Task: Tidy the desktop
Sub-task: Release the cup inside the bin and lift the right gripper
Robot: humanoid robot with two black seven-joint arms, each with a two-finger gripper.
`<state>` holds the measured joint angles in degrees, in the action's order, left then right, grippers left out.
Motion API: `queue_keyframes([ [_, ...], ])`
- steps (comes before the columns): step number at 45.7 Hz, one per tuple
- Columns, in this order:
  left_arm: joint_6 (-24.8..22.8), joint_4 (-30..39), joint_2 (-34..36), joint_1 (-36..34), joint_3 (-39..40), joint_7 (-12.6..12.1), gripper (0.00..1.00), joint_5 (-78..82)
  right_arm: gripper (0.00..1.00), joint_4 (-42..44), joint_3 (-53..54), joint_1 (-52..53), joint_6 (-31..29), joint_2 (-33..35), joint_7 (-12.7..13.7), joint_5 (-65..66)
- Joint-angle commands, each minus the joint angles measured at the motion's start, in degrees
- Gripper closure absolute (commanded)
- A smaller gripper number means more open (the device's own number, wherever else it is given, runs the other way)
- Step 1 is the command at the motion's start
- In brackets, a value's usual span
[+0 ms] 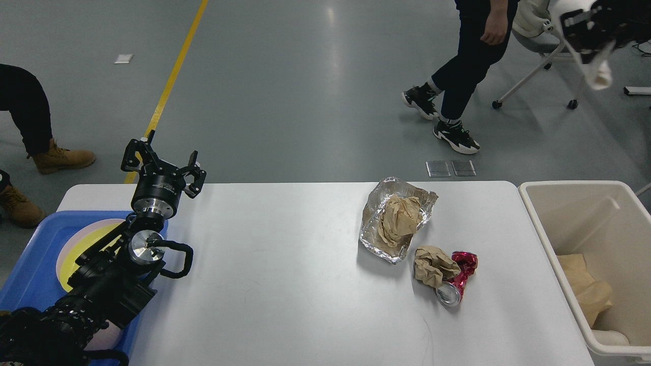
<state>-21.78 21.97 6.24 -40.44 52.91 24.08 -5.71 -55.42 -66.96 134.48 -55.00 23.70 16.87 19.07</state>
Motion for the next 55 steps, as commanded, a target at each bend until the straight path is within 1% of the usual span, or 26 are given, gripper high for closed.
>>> queue_keyframes([
  [1, -0.02, 0.00, 0.00, 0.01, 0.00, 0.00, 0.04, 0.00, 1.00, 1.81, -8.79, -5.70, 0.00, 3.19, 0.36, 0.71],
  [4, 0.07, 0.00, 0.00, 0.01, 0.00, 0.00, 0.04, 0.00, 1.00, 2.68, -9.94, -11.76, 0.00, 5.30, 0.36, 2.20],
  [8, -0.02, 0.00, 0.00, 0.01, 0.00, 0.00, 0.04, 0.00, 1.00, 5.93, -10.29, -21.42, 0.33, 5.75, 0.36, 2.99],
  [15, -0.01, 0.00, 0.00, 0.01, 0.00, 0.00, 0.04, 0.00, 1.00, 10.07, -9.42, -38.92, 14.03, 5.75, 0.36, 2.73],
  [24, -0.02, 0.00, 0.00, 0.01, 0.00, 0.00, 0.04, 0.00, 1.00, 11.21, -8.80, -55.35, 33.89, 3.64, 0.36, 2.99],
  [27, -0.02, 0.00, 0.00, 0.01, 0.00, 0.00, 0.04, 0.00, 1.00, 13.31, -8.54, -61.07, 37.94, 1.62, 0.36, 2.91],
  [34, -0.02, 0.00, 0.00, 0.01, 0.00, 0.00, 0.04, 0.00, 1.00, 20.17, -6.96, -70.56, 39.44, -1.72, 0.36, 2.99],
  [38, -0.02, 0.00, 0.00, 0.01, 0.00, 0.00, 0.04, 0.00, 1.00, 22.54, -4.68, -75.58, 39.71, -3.21, 0.36, 3.17],
  [55, -0.02, 0.00, 0.00, 0.01, 0.00, 0.00, 0.04, 0.00, 1.00, 26.94, -0.63, -82.97, 40.06, -4.98, 0.36, 3.26],
])
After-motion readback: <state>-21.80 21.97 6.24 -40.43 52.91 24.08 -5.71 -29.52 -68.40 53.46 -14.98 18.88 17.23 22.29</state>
